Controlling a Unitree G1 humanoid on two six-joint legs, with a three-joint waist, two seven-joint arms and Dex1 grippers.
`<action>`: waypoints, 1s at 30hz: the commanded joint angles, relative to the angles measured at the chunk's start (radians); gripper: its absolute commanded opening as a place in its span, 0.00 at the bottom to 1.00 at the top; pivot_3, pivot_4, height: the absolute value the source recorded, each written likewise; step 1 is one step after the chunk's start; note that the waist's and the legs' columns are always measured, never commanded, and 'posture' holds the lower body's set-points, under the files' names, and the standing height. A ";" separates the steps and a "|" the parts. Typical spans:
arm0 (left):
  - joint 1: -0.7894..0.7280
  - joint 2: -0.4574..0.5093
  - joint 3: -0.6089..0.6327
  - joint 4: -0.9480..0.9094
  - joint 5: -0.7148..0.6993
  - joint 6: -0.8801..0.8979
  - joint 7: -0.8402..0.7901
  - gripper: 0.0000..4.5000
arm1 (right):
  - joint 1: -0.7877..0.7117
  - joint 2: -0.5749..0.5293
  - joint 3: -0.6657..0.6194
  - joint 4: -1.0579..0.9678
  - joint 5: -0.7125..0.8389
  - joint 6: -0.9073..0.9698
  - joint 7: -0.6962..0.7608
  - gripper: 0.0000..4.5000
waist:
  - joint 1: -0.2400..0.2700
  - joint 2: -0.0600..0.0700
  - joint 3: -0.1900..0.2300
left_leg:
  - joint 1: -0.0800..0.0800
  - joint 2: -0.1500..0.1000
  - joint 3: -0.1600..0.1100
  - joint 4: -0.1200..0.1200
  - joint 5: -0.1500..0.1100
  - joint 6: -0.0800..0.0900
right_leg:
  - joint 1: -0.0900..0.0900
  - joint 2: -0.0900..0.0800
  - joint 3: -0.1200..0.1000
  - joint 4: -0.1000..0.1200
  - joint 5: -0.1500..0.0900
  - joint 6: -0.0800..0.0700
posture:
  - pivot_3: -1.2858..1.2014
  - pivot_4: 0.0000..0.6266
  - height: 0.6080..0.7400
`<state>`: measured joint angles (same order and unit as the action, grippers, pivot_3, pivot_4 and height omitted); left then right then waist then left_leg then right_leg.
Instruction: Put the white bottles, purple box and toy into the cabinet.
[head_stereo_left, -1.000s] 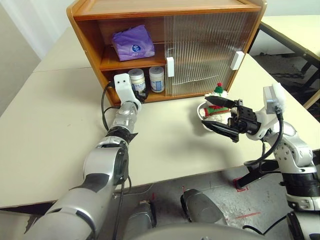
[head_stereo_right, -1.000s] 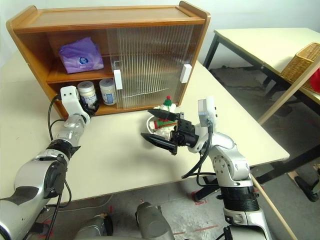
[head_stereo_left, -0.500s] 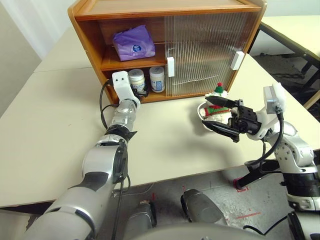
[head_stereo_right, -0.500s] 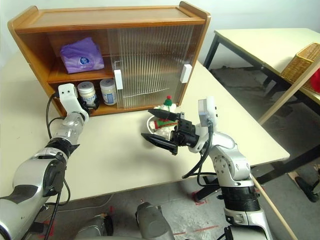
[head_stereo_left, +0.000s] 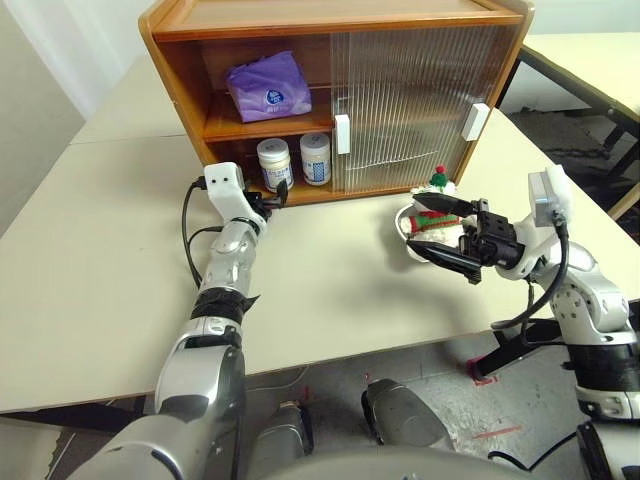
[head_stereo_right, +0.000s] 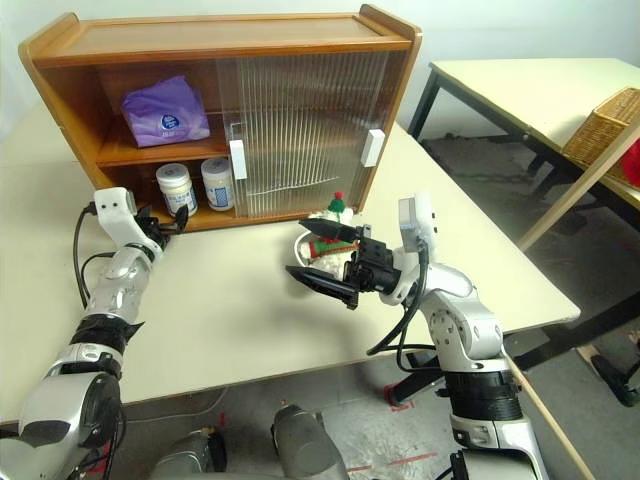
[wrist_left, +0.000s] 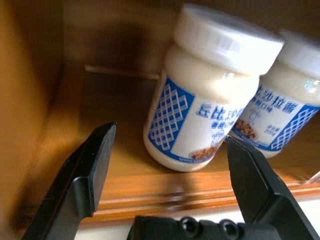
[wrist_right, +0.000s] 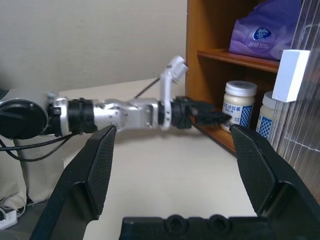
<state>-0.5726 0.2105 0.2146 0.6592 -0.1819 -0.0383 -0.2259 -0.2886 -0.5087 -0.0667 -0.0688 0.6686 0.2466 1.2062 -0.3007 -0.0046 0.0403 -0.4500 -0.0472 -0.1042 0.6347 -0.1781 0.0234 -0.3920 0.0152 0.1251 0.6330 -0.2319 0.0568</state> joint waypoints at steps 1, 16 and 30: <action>0.075 -0.003 -0.045 -0.166 -0.018 0.057 -0.069 0.91 | -0.003 -0.005 -0.013 0.006 0.001 -0.007 0.009 1.00 | 0.005 0.000 0.000 | 0.000 0.000 0.000 0.000 0.000 0.000 | 0.000 0.000 0.000 0.000 0.000 0.000 | 0.39 0.10 1.00; -0.098 -0.091 -0.245 -0.145 -0.010 -0.147 -0.399 0.01 | -0.015 -0.025 -0.032 0.052 -0.011 -0.035 0.022 1.00 | 0.063 0.001 -0.001 | -0.001 0.003 -0.003 -0.004 -0.001 -0.001 | -0.003 -0.015 0.002 0.000 0.006 -0.020 | 0.38 0.08 1.00; -0.313 -0.123 -0.279 0.139 0.110 -0.213 -0.300 0.01 | 0.014 -0.028 -0.042 0.017 -0.010 -0.033 -0.002 1.00 | 0.039 0.001 -0.001 | -0.002 0.011 0.002 -0.002 0.001 0.012 | -0.002 -0.009 0.001 -0.001 -0.003 -0.001 | 0.37 0.09 1.00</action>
<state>-0.8689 0.0842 -0.0541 0.7728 -0.1108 -0.2347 -0.5535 -0.2847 -0.5324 -0.1028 -0.0343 0.6660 0.2189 1.2052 -0.2621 -0.0035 0.0396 -0.4523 -0.0369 -0.1026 0.6336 -0.1767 0.0349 -0.3938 0.0058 0.1262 0.6323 -0.2347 0.0565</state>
